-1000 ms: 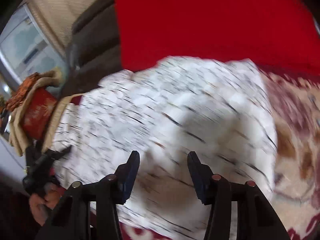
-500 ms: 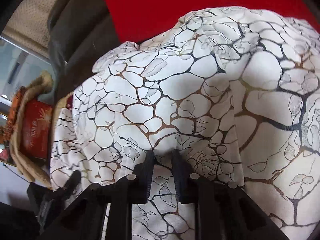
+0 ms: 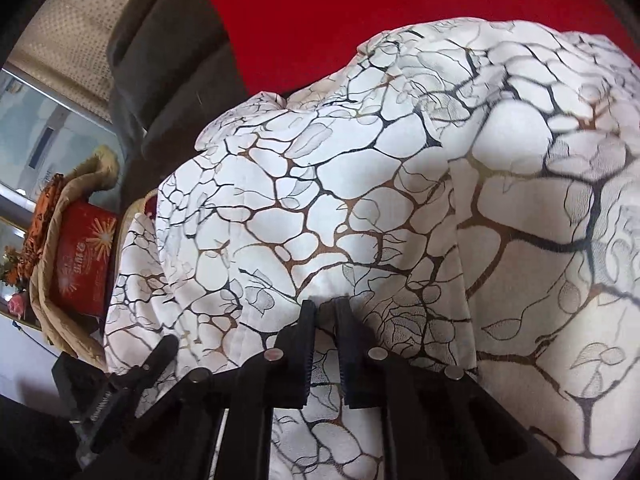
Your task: Fold large clothes
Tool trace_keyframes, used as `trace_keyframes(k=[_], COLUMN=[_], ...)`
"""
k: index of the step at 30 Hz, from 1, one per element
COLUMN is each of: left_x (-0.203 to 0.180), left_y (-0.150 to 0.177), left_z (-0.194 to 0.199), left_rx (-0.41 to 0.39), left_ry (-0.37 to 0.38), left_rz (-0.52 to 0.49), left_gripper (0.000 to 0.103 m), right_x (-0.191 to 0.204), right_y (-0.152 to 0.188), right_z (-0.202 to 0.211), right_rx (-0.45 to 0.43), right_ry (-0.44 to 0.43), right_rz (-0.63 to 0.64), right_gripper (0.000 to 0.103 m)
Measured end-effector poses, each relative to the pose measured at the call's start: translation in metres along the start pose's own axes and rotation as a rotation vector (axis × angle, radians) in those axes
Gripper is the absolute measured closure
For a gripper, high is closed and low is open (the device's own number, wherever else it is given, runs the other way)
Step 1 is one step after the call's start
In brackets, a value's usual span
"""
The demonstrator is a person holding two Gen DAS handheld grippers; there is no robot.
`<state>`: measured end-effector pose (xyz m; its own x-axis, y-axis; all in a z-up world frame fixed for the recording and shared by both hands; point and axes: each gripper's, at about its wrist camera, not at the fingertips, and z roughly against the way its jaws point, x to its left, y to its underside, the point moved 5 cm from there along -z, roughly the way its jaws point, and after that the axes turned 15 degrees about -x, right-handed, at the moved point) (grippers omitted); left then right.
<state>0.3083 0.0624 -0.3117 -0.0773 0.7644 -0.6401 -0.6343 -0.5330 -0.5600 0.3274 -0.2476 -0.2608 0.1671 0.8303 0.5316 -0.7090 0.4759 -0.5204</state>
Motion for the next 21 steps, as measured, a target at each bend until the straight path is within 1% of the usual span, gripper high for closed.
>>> trace_keyframes(k=[2,4,5,8,10,11,12,13,14,17,20,21], left_x=[-0.008,-0.015,-0.018,-0.029,-0.037,-0.041,-0.042,-0.045,-0.049,-0.058,-0.064,-0.069], left_y=[0.0,0.0,0.0,0.0,-0.001,-0.002,-0.002,-0.002,-0.002,0.0,0.003,0.007], left_z=[0.002,0.005,0.007,0.011,0.016,0.017,0.015,0.016,0.017,0.022,0.02,0.027], left_rx=[-0.011,-0.024,-0.028,-0.044,-0.058,-0.066,-0.071,-0.075,-0.081,-0.096,-0.108,-0.11], left_ry=[-0.016,-0.027,-0.036,-0.058,-0.068,-0.074,-0.082,-0.09,-0.098,-0.115,-0.14,-0.144], left_rz=[-0.055,-0.1,-0.124,-0.197,-0.248,-0.278,-0.304,-0.327,-0.352,-0.405,-0.45,-0.458], left_gripper=[0.066,0.07,0.071,0.073,0.075,0.075,0.075,0.076,0.076,0.076,0.076,0.076], right_x=[0.007,0.015,0.017,0.009,-0.008,-0.015,-0.02,-0.02,-0.02,-0.016,-0.005,0.001], right_y=[-0.013,-0.032,-0.039,-0.053,-0.048,-0.047,-0.049,-0.049,-0.05,-0.045,-0.023,-0.012], right_z=[0.006,0.015,0.015,-0.003,-0.034,-0.043,-0.042,-0.041,-0.038,-0.02,0.007,0.02], right_rx=[-0.024,-0.092,-0.106,-0.079,0.03,0.045,0.03,0.035,0.035,0.027,0.048,0.052], right_ry=[-0.017,-0.022,-0.026,-0.001,0.045,0.029,0.009,-0.003,-0.007,-0.01,-0.084,-0.107], right_rz=[0.018,0.041,0.038,-0.016,-0.068,-0.109,-0.135,-0.151,-0.149,-0.091,-0.06,-0.027], right_gripper=[0.086,0.086,0.086,0.086,0.087,0.087,0.088,0.088,0.088,0.087,0.086,0.086])
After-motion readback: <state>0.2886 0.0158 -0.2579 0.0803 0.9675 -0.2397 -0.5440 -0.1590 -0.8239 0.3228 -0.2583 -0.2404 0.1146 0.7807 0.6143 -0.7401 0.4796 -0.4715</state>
